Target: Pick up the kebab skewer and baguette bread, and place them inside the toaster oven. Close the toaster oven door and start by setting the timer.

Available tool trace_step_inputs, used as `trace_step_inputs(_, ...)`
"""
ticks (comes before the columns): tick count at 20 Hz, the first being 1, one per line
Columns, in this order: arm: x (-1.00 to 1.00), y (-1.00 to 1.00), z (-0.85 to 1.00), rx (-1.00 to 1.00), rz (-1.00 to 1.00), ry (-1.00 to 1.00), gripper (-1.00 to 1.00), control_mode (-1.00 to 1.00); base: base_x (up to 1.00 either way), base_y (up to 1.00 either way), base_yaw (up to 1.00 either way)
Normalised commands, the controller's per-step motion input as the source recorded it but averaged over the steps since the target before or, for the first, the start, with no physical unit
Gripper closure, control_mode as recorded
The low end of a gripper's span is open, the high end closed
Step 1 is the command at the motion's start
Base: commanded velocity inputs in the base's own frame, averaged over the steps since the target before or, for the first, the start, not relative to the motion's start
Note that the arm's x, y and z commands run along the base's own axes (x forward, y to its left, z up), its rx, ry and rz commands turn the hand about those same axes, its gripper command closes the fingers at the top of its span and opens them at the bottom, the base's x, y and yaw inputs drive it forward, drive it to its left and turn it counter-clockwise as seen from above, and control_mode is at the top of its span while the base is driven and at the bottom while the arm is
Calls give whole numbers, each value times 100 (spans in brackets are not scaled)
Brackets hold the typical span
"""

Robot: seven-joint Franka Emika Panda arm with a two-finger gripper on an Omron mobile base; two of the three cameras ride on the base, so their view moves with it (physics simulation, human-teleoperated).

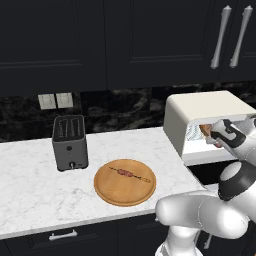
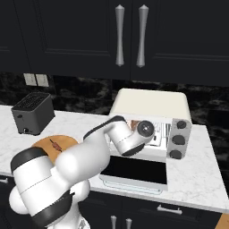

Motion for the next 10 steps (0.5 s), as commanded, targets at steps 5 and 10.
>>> trace_step_inputs(5,19,5,8,0,-7,-2,100,-100,0,0,0)
trace_step_inputs(10,20,0,3,0,-4,-4,100,-100,0,0,0)
